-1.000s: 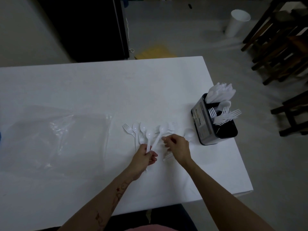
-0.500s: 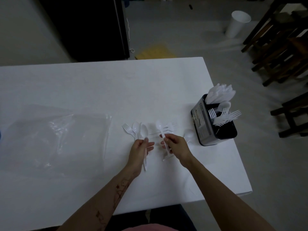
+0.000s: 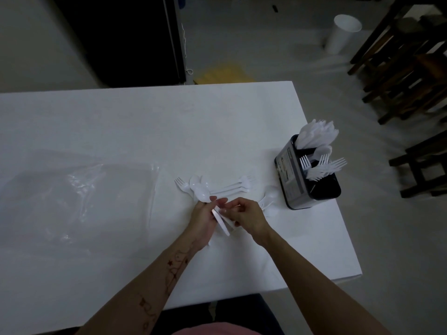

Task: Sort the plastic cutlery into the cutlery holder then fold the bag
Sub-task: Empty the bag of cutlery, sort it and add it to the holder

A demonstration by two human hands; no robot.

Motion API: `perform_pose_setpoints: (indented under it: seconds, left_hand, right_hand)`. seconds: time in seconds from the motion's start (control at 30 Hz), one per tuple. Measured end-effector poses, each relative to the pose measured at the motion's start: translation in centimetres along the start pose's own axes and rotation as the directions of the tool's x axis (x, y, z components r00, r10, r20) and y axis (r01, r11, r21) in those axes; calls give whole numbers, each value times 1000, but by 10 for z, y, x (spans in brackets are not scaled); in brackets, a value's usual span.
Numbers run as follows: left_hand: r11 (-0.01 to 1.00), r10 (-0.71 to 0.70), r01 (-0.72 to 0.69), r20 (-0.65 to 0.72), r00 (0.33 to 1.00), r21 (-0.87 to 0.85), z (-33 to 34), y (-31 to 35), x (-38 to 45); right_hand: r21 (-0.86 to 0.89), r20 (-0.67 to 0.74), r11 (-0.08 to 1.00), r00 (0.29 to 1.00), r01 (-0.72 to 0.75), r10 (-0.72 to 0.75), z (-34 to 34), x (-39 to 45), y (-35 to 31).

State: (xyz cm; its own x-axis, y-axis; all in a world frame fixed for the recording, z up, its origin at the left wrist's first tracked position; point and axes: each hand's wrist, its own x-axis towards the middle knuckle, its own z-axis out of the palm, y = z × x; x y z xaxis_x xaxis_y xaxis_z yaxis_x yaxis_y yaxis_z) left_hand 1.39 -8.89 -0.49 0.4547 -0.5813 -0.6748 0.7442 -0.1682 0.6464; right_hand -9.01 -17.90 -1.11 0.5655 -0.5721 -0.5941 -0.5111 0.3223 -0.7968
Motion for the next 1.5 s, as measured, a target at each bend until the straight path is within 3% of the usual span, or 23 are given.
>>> perform_pose_setpoints:
  seconds: [0.07, 0.1, 0.17, 0.23, 0.57, 0.67, 0.87, 1.13, 1.5]
  left_hand:
    - [999, 34, -32, -65, 997, 22, -3, -4, 4]
    - [999, 43, -42, -106, 993, 15, -5, -6, 6]
    - [999, 24, -30, -160, 987, -37, -7, -6, 7]
    - [999, -10, 4, -173, 985, -38, -7, -5, 8]
    - [997, -47, 57, -160, 986, 59, -7, -12, 2]
    - [996, -58, 69, -165, 985, 61, -6, -12, 1]
    - [993, -68, 83, -174, 982, 84, -8, -12, -1]
    - [992, -74, 91, -174, 982, 89, -10, -13, -2]
    - [992, -89, 101, -154, 984, 74, -12, -13, -1]
  right_hand:
    - [-111, -142, 994, 989, 12, -28, 0, 1, 3]
    - [-247, -231, 969, 970, 16, -75, -2, 2, 5]
    - [-641, -301, 767, 928, -26, -220, -10, 3, 11]
    - [-853, -224, 521, 923, -30, -314, -18, 3, 22]
    - [-967, 214, 63, 916, 249, -340, -46, 7, 26]
    - [-947, 299, 5, 888, 321, -350, -48, 10, 19]
    - [-927, 352, 19, 884, 375, -307, -49, 12, 17]
    - [-917, 398, -79, 881, 391, -257, -49, 18, 17]
    - [-889, 452, -92, 831, 448, -324, -50, 16, 15]
